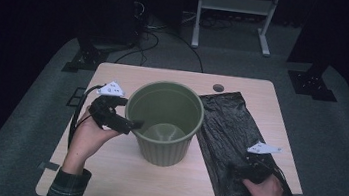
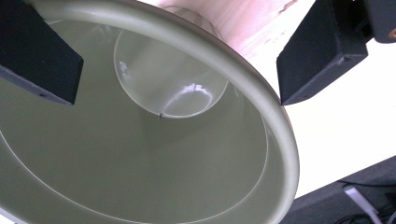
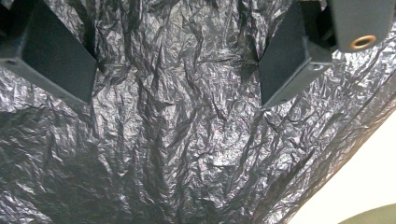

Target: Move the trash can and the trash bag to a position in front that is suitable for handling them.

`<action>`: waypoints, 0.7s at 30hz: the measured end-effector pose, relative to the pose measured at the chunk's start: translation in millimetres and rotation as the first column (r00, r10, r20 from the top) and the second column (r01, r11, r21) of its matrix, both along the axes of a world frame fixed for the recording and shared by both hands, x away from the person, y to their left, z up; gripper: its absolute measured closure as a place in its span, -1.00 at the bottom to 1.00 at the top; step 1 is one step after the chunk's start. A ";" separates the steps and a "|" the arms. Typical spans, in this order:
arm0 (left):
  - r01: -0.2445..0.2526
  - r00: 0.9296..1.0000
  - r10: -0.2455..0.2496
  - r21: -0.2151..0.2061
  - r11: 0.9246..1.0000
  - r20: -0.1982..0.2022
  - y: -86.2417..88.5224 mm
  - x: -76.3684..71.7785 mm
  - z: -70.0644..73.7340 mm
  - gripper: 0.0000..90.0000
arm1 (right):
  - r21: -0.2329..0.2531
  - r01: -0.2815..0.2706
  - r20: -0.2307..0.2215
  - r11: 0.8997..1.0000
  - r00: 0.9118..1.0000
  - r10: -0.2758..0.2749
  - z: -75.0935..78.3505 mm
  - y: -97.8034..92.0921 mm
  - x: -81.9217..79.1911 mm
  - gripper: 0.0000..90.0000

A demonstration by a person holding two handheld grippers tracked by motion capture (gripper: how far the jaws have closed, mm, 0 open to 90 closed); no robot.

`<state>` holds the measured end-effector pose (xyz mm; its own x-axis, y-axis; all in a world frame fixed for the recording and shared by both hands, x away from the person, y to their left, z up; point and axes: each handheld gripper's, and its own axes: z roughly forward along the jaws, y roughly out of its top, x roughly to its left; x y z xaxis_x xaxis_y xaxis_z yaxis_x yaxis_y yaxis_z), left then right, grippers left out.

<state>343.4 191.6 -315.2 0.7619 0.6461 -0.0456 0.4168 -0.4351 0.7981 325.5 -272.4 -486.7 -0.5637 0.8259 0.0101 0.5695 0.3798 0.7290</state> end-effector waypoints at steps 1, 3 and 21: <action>0.000 1.000 0.000 0.000 1.000 0.000 0.0 0.0 0.0 -1.00 | 0.000 0.000 0.000 1.000 1.000 0.000 0.0 0.0 0.0 -0.77; 0.010 1.000 -0.010 0.002 1.000 0.003 -2.9 -7.3 0.1 -1.00 | 0.000 0.000 0.000 1.000 1.000 0.000 0.0 0.0 0.0 -0.77; 0.026 1.000 -0.026 -0.011 1.000 0.001 -4.1 -11.4 2.8 -1.00 | 0.000 -0.001 0.001 1.000 1.000 0.001 0.0 0.0 0.1 -0.77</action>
<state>332.1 187.5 -312.4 0.7782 0.6258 -0.0519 0.4051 -0.4372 0.8030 325.6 -272.4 -486.7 -0.5646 0.8253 0.0094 0.5686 0.3807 0.7292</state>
